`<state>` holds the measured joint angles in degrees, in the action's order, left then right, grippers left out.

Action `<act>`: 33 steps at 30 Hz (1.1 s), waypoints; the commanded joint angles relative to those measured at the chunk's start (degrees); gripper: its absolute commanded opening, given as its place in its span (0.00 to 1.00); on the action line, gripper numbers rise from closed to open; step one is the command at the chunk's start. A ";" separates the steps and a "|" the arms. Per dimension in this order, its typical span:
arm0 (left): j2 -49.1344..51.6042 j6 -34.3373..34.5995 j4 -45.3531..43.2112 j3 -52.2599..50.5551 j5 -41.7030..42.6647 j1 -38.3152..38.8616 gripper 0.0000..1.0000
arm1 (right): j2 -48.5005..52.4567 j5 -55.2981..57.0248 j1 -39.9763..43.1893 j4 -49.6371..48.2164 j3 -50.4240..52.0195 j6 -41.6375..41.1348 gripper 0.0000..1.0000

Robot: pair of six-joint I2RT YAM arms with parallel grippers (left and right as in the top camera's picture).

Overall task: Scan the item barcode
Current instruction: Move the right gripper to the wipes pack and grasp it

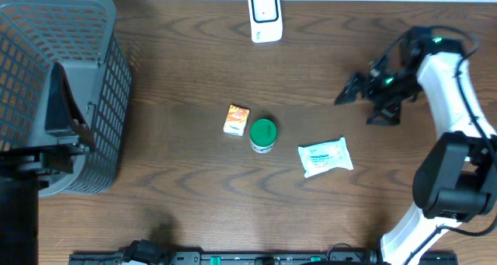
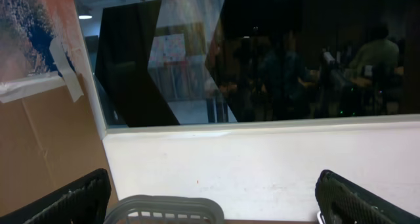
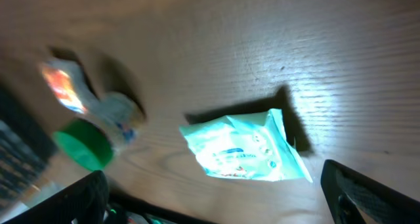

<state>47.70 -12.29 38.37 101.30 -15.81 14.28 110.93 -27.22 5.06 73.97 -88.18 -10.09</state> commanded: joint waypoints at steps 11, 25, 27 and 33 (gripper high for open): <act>-9.77 -0.96 -0.57 -3.23 -0.79 -0.28 0.99 | -1.11 0.74 -1.53 -16.57 23.08 3.82 0.99; -18.16 -0.98 -4.87 -9.75 -0.79 -0.28 0.99 | -1.11 0.76 -5.53 -31.67 37.62 2.43 0.36; -18.69 -0.98 -4.87 -9.75 -0.79 -0.28 0.99 | -1.11 0.74 -5.53 -33.48 38.25 2.47 0.17; -19.61 -0.98 -4.85 -9.75 -0.79 -0.28 0.99 | -1.27 -12.00 -5.46 -33.68 36.48 9.62 0.01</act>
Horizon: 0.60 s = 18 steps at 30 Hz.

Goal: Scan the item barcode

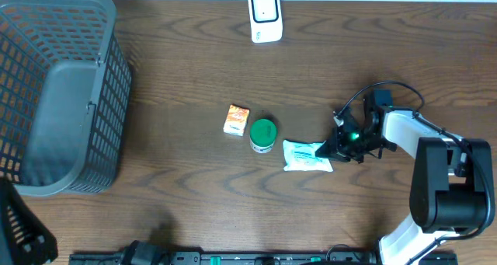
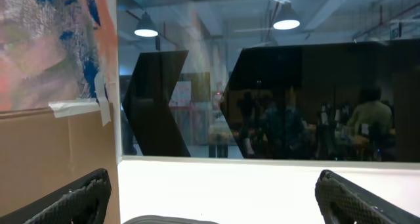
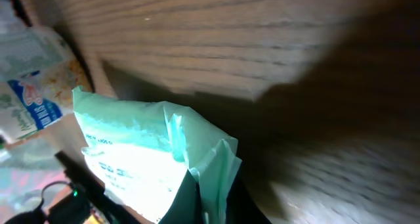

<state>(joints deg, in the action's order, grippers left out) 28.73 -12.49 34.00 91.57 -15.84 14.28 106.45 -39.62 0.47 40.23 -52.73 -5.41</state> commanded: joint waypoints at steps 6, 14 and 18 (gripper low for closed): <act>-0.70 -0.79 -0.48 -0.28 -0.79 -0.28 0.99 | 0.04 -4.48 -0.76 5.92 -6.34 0.31 0.02; -0.72 -0.79 -1.70 -2.23 -0.76 -0.28 0.99 | -12.44 27.23 -1.90 9.84 -15.30 -6.84 0.02; -0.70 -0.79 -3.34 -4.39 -0.79 -0.28 0.99 | -22.27 38.75 -4.66 8.72 -15.80 -10.84 0.01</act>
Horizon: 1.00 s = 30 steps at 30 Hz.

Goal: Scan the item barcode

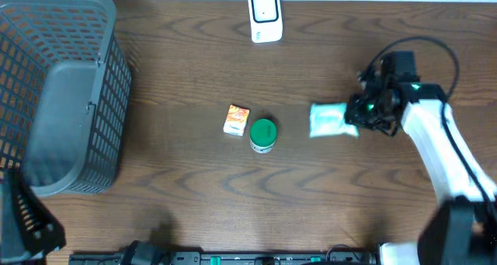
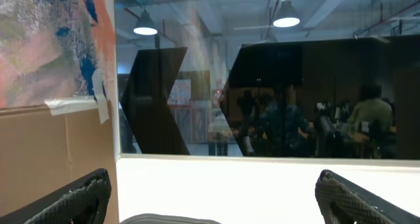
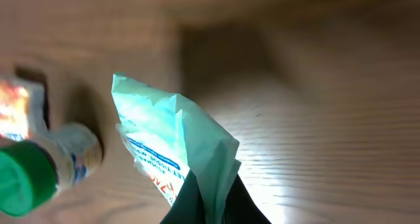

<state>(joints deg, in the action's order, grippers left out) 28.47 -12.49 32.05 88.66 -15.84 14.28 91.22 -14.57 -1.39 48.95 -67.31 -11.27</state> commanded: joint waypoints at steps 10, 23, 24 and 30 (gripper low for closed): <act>-0.44 -0.79 -5.25 -6.19 -0.79 -0.28 0.99 | -15.47 28.22 -10.40 14.01 -1.16 -42.64 0.01; -0.46 -0.79 -5.92 -6.86 -0.79 -0.28 0.99 | -14.05 5.75 -10.23 36.02 -1.14 -76.96 0.01; -0.46 -0.79 -5.95 -6.86 -0.79 -0.28 0.99 | -14.05 4.33 -10.23 37.20 -1.14 -78.71 0.01; -0.46 -0.79 -6.03 -6.86 -0.79 -0.28 0.99 | -14.05 -2.47 -10.23 38.91 -1.14 -86.09 0.02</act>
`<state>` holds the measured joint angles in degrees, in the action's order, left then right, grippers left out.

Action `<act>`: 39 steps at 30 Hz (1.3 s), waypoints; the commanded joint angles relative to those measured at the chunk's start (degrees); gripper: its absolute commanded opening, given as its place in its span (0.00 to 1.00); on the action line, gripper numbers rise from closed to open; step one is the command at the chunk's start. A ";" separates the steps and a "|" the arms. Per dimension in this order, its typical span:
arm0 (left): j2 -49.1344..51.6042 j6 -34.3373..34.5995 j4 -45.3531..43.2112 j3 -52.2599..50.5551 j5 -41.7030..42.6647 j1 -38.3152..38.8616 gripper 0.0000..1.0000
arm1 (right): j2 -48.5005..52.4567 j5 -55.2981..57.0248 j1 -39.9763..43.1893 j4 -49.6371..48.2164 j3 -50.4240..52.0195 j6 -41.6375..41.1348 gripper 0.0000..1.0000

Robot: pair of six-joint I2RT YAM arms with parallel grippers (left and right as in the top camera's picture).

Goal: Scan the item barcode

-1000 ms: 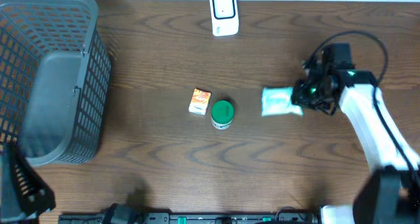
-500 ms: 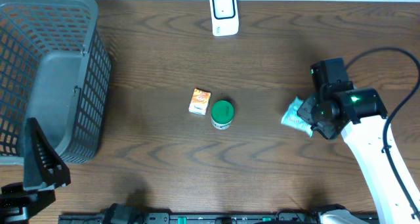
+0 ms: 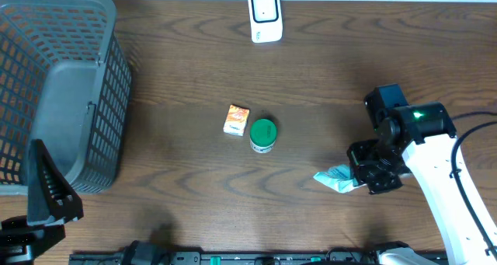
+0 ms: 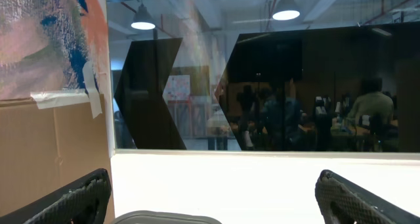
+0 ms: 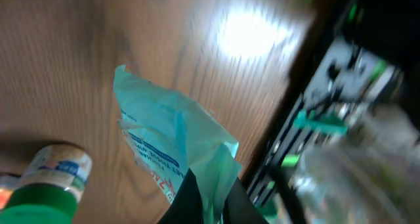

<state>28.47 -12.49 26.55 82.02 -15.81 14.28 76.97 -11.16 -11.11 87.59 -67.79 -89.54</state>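
A teal and white tissue pack (image 3: 334, 179) hangs off the table near the front right, with my right gripper (image 3: 359, 178) shut on its crimped edge. In the right wrist view the pack (image 5: 164, 132) fills the middle above the gripper (image 5: 213, 196), and its printed face shows. The white scanner (image 3: 264, 16) stands at the table's far edge, well away from the pack. My left gripper (image 4: 213, 204) is open and holds nothing. It faces a wall and window, and part of that arm (image 3: 48, 193) shows at the front left.
A grey mesh basket (image 3: 62, 86) fills the left side, and its rim (image 4: 164, 217) shows under the left fingers. An orange box (image 3: 236, 119) and a green-capped jar (image 3: 262, 134) sit mid-table. The jar (image 5: 46, 184) also shows in the right wrist view. A black rail (image 3: 233, 257) runs along the front edge.
My right gripper, still shut on the tissue pack, has moved from right of the jar to near the table's front edge and has turned. More of the left arm shows at the front left.
At first my right gripper was open at the back right and the tissue pack lay flat right of the jar. Then it was shut on the pack's edge at table level. Later it held the pack up farther back, and now holds it near the front.
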 commanded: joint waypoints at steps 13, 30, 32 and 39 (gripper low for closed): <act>-0.46 -0.79 -0.52 -0.22 -0.79 -0.28 0.99 | 5.60 -12.68 -0.48 -4.28 3.02 -15.67 0.01; -0.46 -0.79 -0.50 -0.44 -0.81 -0.28 0.99 | 23.45 -27.41 6.51 -16.57 5.68 1.46 0.01; -0.46 -0.76 -0.52 -0.55 -0.79 -0.28 0.99 | 23.56 -25.73 8.15 -16.83 5.68 1.33 0.01; -0.46 -0.79 -1.25 -1.64 -0.79 -0.28 0.99 | 23.54 -25.33 15.87 -28.68 5.55 20.79 0.01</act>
<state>28.47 -12.49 26.13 81.36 -15.84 14.28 99.98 -36.47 1.74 63.33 -62.17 -82.70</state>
